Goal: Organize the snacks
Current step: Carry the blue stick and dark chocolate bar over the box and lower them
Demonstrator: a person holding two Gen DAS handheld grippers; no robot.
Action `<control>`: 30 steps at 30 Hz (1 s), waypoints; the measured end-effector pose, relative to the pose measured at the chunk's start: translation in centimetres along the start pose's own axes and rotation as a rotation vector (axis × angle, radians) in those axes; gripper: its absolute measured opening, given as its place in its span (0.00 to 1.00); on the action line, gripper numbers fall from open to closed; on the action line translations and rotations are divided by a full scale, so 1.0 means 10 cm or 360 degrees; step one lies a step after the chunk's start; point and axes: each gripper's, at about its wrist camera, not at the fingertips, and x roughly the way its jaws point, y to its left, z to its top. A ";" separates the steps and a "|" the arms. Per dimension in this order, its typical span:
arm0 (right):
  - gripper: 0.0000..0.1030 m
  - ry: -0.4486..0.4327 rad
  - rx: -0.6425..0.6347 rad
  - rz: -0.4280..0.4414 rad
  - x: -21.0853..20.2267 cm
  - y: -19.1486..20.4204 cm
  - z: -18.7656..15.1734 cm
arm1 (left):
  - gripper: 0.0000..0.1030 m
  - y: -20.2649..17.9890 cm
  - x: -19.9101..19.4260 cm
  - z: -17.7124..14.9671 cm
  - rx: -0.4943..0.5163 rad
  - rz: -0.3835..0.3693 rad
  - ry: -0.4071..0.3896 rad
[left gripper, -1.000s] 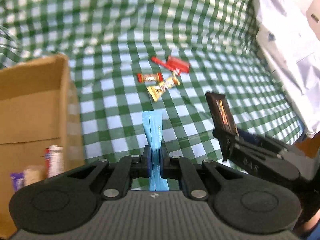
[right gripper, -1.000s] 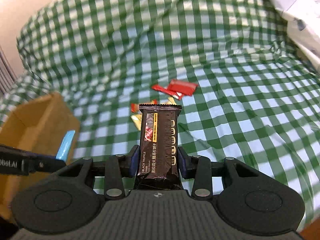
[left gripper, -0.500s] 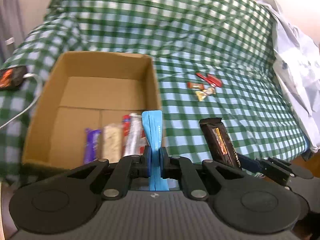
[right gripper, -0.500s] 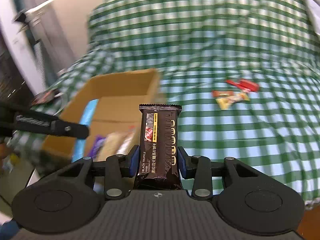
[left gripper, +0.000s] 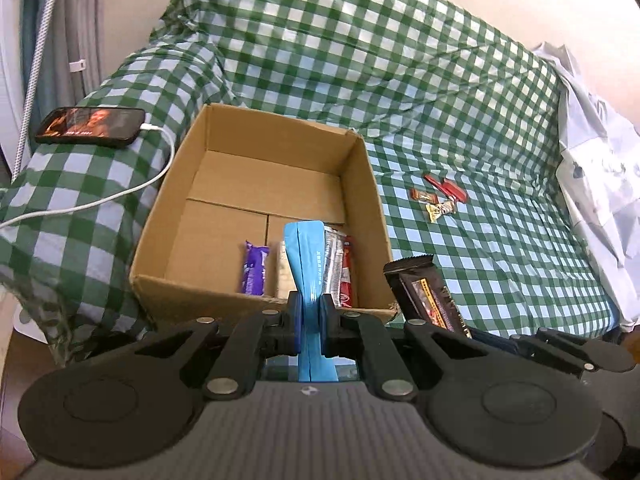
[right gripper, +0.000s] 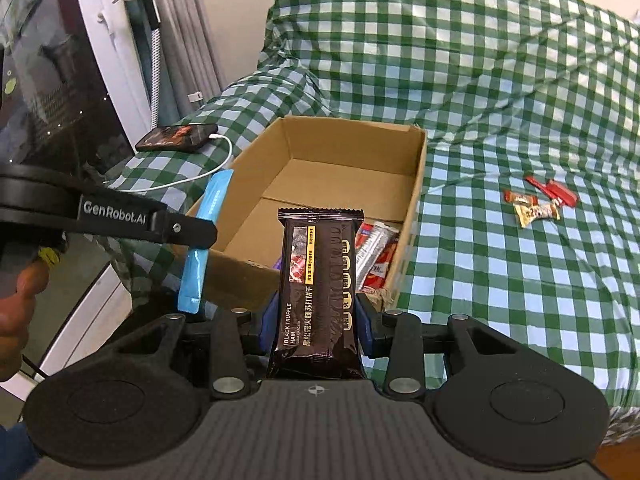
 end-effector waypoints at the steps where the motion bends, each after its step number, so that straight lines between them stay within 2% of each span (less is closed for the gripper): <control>1: 0.40 0.0000 -0.0011 -0.0004 -0.01 0.02 0.01 | 0.08 0.02 -0.01 -0.01 -0.0008 -0.0001 -0.0002; 13: 0.40 0.0005 -0.0064 -0.0035 -0.05 0.09 -0.01 | 0.08 0.07 -0.06 -0.04 -0.0034 -0.0018 -0.0033; 30: 0.40 0.0041 -0.0051 -0.0036 0.03 0.06 -0.01 | 0.08 0.12 0.07 0.04 -0.0069 0.0011 -0.0006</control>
